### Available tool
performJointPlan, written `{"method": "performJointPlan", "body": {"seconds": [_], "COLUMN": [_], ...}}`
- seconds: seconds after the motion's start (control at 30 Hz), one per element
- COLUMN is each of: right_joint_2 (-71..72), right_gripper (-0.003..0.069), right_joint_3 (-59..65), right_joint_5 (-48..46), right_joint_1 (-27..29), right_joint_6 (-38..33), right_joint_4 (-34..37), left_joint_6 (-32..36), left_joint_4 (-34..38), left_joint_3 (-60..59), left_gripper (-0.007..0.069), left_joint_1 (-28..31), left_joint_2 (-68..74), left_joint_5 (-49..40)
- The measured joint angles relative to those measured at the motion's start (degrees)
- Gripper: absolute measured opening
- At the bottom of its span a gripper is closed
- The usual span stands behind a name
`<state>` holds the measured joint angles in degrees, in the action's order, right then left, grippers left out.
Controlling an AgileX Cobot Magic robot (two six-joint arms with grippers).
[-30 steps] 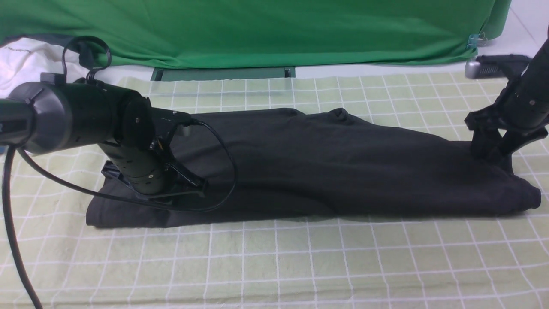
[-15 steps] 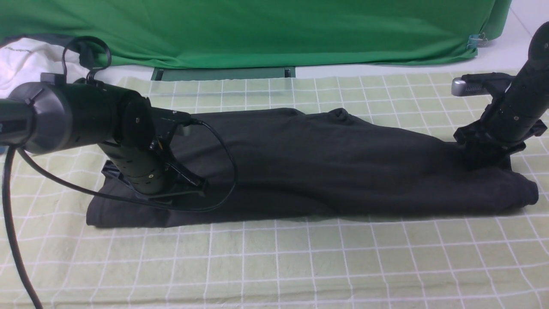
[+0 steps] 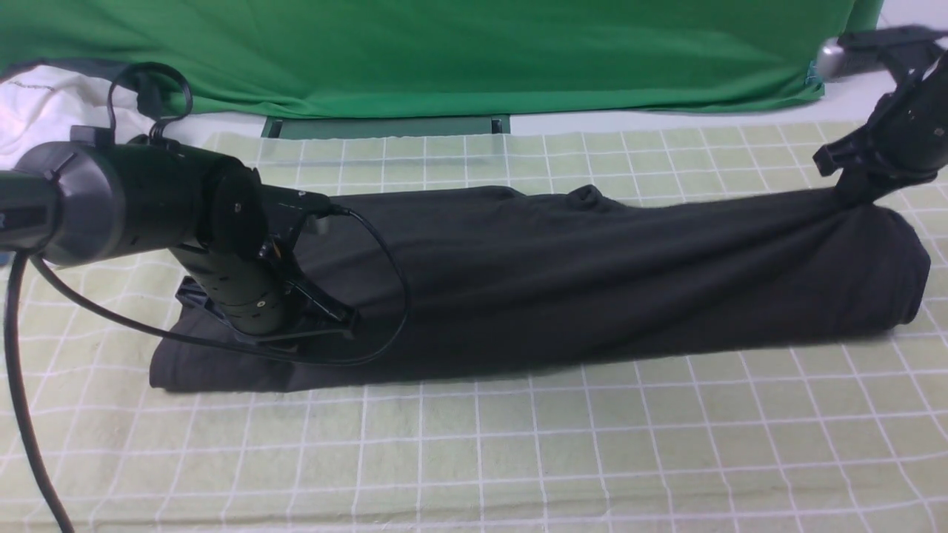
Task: Fold a long-sleeved shirt over a green coffee tablecloth.
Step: 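Pull the folded dark garment lengthwise by its ends to straighten it flat on the table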
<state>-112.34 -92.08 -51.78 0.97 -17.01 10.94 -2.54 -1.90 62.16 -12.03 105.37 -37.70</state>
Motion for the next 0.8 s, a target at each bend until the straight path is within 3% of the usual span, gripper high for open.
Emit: {"method": "performJointPlan", "body": {"seconds": [0.13, 0.33, 0.43, 0.5, 0.57, 0.7, 0.8], "right_joint_2": [-1.7, -6.9, -8.0, -7.6, -6.5, -3.1, 0.2], "right_gripper": [0.0051, 0.0095, 0.0199, 0.0323, 0.0365, 0.0337, 0.0251], "right_joint_3": [0.0, 0.0, 0.0, 0.0, 0.0, 0.0, -0.2], "right_joint_5": [-0.4, 0.2, 0.3, 0.5, 0.6, 0.8, 1.5], "right_joint_1": [-0.1, -0.3, -0.3, -0.3, -0.3, -0.4, -1.2], "right_joint_6": [0.7, 8.4, 9.9, 10.5, 11.5, 13.0, 13.3], "right_joint_4": [-1.8, -7.9, -10.6, -12.6, -13.3, -13.4, -13.4], "left_joint_6": [0.0, 0.0, 0.0, 0.0, 0.0, 0.0, -0.1], "left_joint_4": [0.0, 0.1, 0.3, 0.1, 0.1, 0.1, 0.1], "left_joint_3": [0.0, 0.0, 0.0, 0.0, 0.0, 0.0, 0.0], "left_gripper": [0.0010, 0.0010, 0.0010, 0.0010, 0.0010, 0.0010, 0.0010], "left_joint_1": [0.0, 0.0, 0.0, 0.0, 0.0, 0.0, 0.0], "left_joint_2": [0.0, 0.0, 0.0, 0.0, 0.0, 0.0, 0.0], "left_joint_5": [0.1, 0.1, 0.0, 0.0, 0.0, 0.0, 0.0]}}
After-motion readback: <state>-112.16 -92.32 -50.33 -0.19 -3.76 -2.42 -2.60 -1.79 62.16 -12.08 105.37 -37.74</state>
